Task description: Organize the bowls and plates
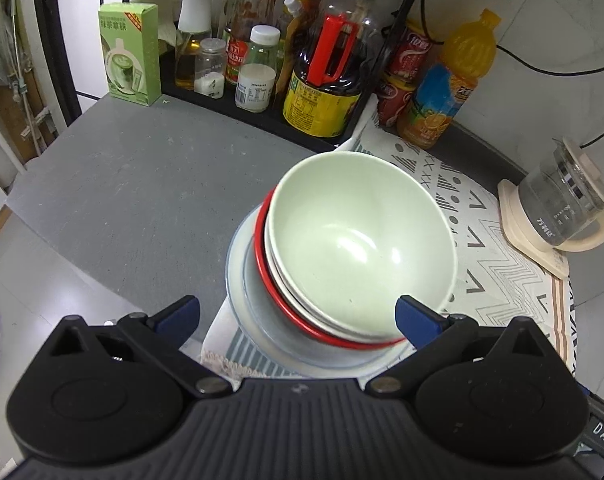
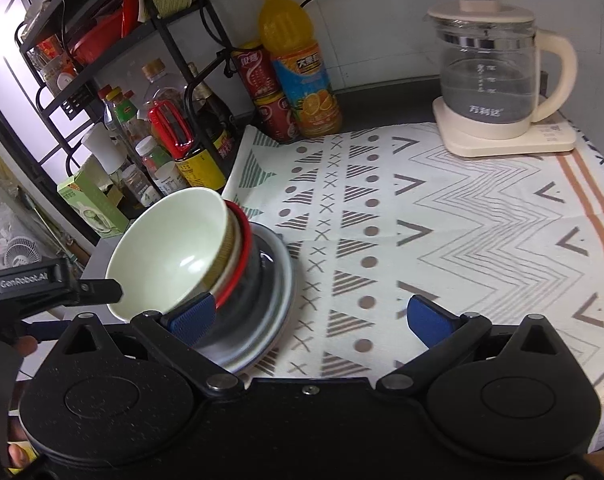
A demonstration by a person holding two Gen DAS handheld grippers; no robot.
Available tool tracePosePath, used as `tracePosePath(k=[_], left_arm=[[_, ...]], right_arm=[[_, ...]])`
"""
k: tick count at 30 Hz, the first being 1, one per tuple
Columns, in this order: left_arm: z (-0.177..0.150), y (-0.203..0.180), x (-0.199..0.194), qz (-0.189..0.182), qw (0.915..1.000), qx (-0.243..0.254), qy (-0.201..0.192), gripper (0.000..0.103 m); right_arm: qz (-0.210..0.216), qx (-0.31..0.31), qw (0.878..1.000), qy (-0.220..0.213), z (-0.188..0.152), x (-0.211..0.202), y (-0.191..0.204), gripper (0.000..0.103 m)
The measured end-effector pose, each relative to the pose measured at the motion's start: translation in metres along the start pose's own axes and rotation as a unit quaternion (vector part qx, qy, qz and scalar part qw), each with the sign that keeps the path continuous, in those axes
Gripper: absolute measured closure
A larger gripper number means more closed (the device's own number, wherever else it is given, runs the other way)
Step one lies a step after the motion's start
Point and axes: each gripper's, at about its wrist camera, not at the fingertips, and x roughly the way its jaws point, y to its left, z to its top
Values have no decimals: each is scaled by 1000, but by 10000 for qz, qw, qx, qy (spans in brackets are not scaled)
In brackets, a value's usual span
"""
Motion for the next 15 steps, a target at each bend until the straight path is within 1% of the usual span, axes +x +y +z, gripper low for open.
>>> tracePosePath(k=[6,11,15], left_arm=[[-8,-8,-19,-161,9997,122,-138,0],[-9,-11,-31,-379,9987,237,-253,0],[-8,-8,-37,-564,9972,395,-306,0]], right_arm=[[-42,-3,9999,-146,0,-20,-9,0],[-156,104,9995,-252,-2,-33,-8,0],[-395,110,9982,-435,-4,-45,-3,0]])
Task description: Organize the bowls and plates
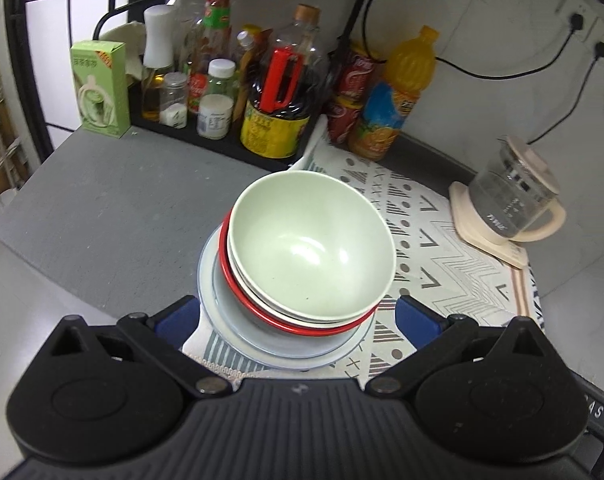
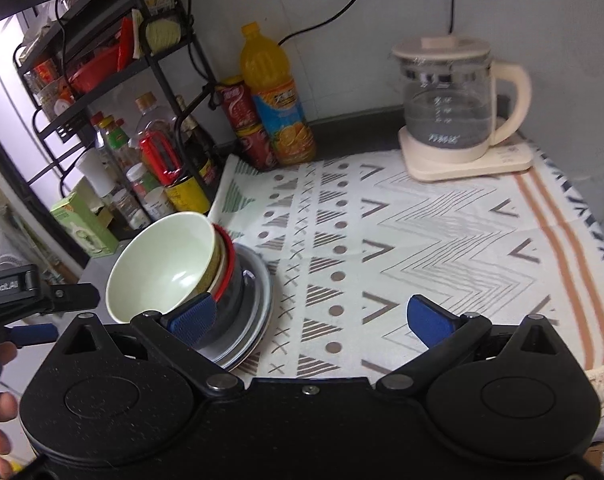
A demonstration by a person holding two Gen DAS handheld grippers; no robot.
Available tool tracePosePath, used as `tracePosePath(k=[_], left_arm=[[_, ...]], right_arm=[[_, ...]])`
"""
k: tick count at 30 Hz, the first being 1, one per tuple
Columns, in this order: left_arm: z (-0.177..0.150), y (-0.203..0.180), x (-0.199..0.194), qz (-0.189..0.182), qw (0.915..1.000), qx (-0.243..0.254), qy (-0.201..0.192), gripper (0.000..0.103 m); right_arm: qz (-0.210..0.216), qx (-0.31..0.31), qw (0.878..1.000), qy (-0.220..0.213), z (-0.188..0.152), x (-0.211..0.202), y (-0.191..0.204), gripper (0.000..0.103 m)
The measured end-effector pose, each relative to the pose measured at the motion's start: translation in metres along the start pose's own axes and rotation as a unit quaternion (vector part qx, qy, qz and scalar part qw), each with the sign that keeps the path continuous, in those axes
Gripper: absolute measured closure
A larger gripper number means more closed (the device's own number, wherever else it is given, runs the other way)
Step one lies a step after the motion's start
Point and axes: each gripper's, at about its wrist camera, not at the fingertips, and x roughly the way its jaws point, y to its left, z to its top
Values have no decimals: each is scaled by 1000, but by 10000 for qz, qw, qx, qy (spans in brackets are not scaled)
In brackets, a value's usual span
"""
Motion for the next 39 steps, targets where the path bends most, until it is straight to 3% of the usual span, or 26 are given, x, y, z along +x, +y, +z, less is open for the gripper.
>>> tracePosePath(k=[14,22,30,39], left_arm=[[-12,34,-21,-477,9953,841,-114,0],[-28,50,-39,-793,9889,1245,-155,0],[-47,64,-52,-894,9848,1487,-22,0],[-62,76,-69,-967,9800,1735,-126,0]], right_arm=[[-826,450,9930,-720,-40,-32,30,0],[-1101,499,9893,-814,-69,-57,54,0],[-1330,540,9853,-926,-98,-81,72,0],[-1539,572,9812,-1010,-126,-105,87,0]])
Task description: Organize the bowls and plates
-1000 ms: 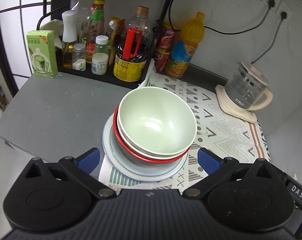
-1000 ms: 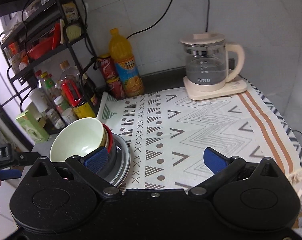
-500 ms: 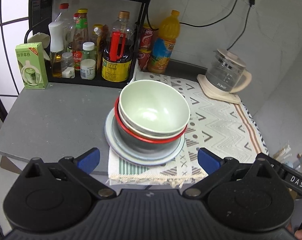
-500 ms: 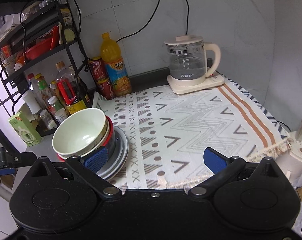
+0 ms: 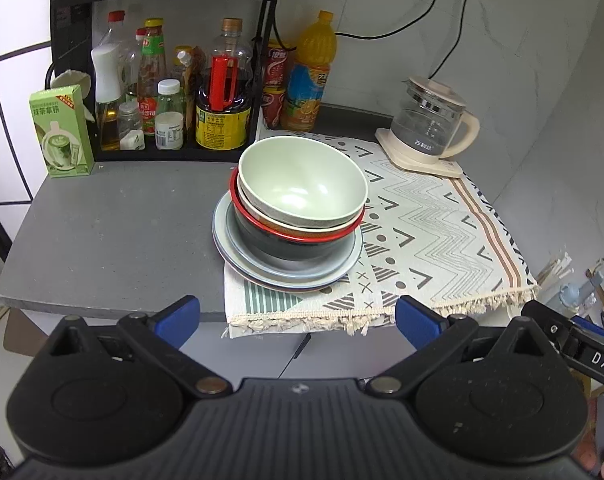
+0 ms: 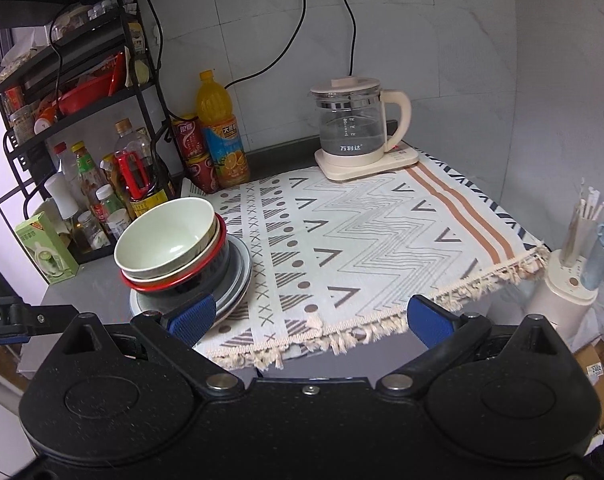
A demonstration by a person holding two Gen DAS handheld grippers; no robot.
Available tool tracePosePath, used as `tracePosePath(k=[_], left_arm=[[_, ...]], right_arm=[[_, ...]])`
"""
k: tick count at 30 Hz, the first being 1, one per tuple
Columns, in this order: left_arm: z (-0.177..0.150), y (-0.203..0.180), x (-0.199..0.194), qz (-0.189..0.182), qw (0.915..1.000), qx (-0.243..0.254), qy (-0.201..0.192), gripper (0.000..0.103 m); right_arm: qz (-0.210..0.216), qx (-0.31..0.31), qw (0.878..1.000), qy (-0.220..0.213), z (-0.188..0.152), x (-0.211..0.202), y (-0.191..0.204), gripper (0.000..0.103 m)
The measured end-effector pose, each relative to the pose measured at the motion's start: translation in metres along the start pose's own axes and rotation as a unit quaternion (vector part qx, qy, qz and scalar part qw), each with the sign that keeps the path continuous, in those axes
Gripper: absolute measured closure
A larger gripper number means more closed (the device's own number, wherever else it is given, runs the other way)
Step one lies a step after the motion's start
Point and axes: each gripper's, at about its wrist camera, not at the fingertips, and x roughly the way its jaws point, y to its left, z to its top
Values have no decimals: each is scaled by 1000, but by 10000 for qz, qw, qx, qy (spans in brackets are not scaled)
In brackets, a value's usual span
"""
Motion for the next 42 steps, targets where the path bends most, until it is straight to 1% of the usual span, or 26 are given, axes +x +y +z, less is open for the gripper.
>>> tracePosePath(k=[9,11,23,32,42], left_arm=[[-12,-3,-20,43,9994,276,-210,0],[-15,-3,-27,6,9991,326,-268,0],[-28,-1,-54,44,9965,669,-495,0],[-35,-1,-60,-54,9960,732,-515,0],[-38,-3,-58,-70,9955,802,-498,0]], right_arm=[[-109,-54,9999,-103,-13,-26,0,0],[-111,-51,9999,-118,-17,-31,-1,0],[-77,-87,9998,-185,-33,-54,1,0],[-48,-100,9994,-317,-35,-62,1,0],[-62,-164,9994,-293,-36,-63,2,0]])
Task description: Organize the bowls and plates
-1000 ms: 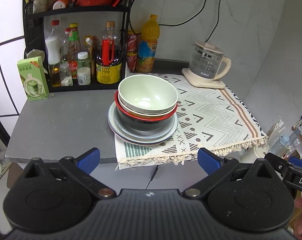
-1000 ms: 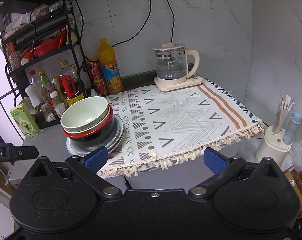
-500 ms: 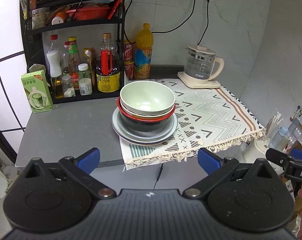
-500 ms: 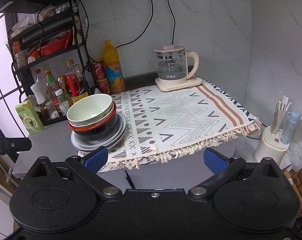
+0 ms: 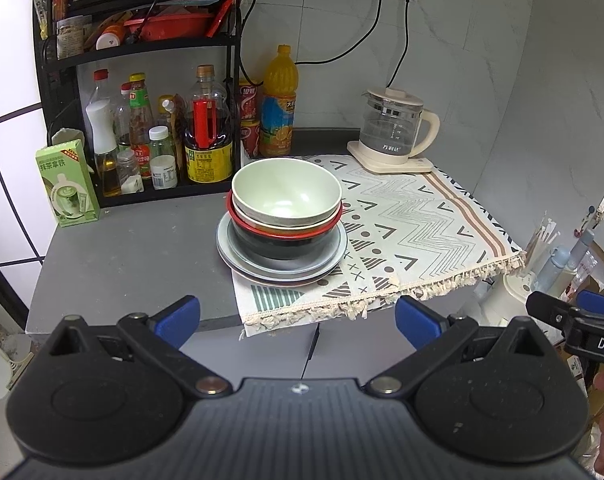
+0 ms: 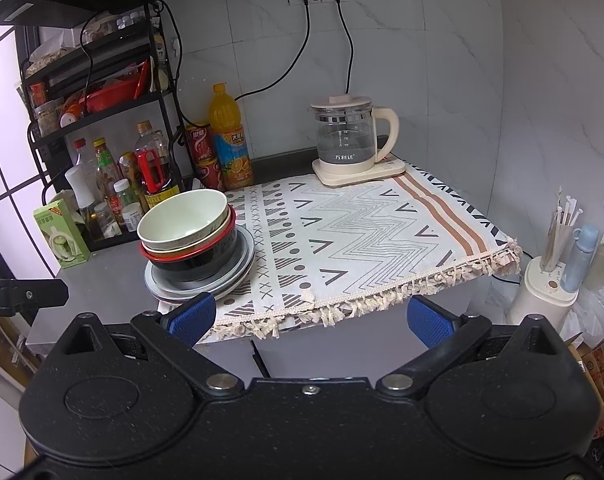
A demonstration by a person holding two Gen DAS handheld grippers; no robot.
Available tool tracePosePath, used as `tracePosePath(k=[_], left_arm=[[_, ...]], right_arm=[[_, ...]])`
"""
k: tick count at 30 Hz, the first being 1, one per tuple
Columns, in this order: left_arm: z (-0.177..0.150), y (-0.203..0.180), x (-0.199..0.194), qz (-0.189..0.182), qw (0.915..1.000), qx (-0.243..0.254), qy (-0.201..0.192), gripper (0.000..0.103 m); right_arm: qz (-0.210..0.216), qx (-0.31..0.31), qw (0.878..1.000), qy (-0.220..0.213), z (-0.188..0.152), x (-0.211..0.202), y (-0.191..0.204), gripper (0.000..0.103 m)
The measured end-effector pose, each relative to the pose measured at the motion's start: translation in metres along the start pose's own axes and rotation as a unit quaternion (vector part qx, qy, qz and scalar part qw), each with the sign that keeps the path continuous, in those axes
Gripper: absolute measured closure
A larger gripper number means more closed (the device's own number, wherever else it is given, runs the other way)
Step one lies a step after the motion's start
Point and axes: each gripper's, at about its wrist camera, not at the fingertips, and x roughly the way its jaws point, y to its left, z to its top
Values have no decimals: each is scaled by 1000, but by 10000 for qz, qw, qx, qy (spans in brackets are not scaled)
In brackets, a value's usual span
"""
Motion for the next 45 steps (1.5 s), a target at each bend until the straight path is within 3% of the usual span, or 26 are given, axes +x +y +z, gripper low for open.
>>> tracePosePath(k=[45], left_arm=[[-3,2,13,-96,9998,22,145,0]], right_arm=[[-30,-116,9999,27,3,3,6,0]])
